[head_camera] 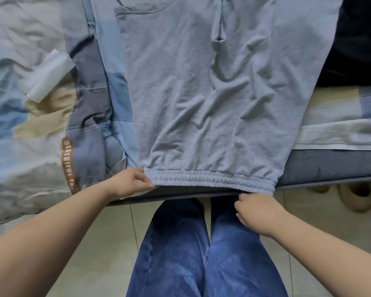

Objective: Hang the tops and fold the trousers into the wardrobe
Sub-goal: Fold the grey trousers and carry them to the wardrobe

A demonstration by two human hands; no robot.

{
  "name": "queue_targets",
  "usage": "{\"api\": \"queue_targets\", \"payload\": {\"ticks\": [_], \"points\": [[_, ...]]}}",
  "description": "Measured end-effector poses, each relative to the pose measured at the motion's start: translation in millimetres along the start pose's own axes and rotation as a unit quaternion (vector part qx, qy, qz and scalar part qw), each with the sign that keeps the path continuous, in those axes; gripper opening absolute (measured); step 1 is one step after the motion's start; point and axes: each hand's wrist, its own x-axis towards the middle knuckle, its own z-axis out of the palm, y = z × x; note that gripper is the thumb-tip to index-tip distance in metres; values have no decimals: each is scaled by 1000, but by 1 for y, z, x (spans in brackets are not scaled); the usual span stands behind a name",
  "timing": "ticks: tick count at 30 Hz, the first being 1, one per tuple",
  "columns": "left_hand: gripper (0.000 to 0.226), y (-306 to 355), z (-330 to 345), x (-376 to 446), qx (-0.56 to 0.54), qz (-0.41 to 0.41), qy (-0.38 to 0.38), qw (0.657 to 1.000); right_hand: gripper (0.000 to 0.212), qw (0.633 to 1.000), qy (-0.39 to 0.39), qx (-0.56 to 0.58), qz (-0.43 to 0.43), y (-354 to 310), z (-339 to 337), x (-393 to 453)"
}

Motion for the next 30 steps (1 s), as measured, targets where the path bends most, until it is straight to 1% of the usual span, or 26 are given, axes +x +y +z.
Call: {"api": "queue_targets", "payload": {"ticks": [2,5,8,10,12,14,16,19,21,23,26,28,30], "points": [[19,8,-14,4,-35,-4,42,998,31,995,72,62,-18,-17,-24,18],[16,15,-40,23,-61,-9,146,987,32,981,155,111,-44,-40,-64,58],[26,26,-64,49,-125,-6,216,968,32,971,192,133,-56,-58,-103,97],[32,33,-78,66,-125,-3,262,957,32,968,205,128,-74,-69,-123,121],[34,36,-92,81,-116,8,295,948,29,965,221,93,-103,-80,-140,143],[37,38,-104,95,-98,25,304,947,26,964,226,71,-124,-92,-154,161],[41,37,-116,109,-105,39,312,943,29,966,213,78,-122,-103,-164,178],[42,37,-128,118,-150,49,317,935,35,981,148,90,-88,-113,-167,200],[40,40,-134,120,-156,63,316,934,36,989,102,91,-62,-117,-163,209],[34,43,-139,122,-161,73,324,930,44,990,88,97,-45,-120,-159,213],[24,48,-144,124,-203,77,339,915,47,987,119,101,-49,-118,-158,212],[25,54,-147,124,-248,80,345,902,48,981,150,111,-60,-111,-158,208],[27,66,-152,119,-303,89,338,887,49,968,197,138,-70,-101,-158,198]]}}
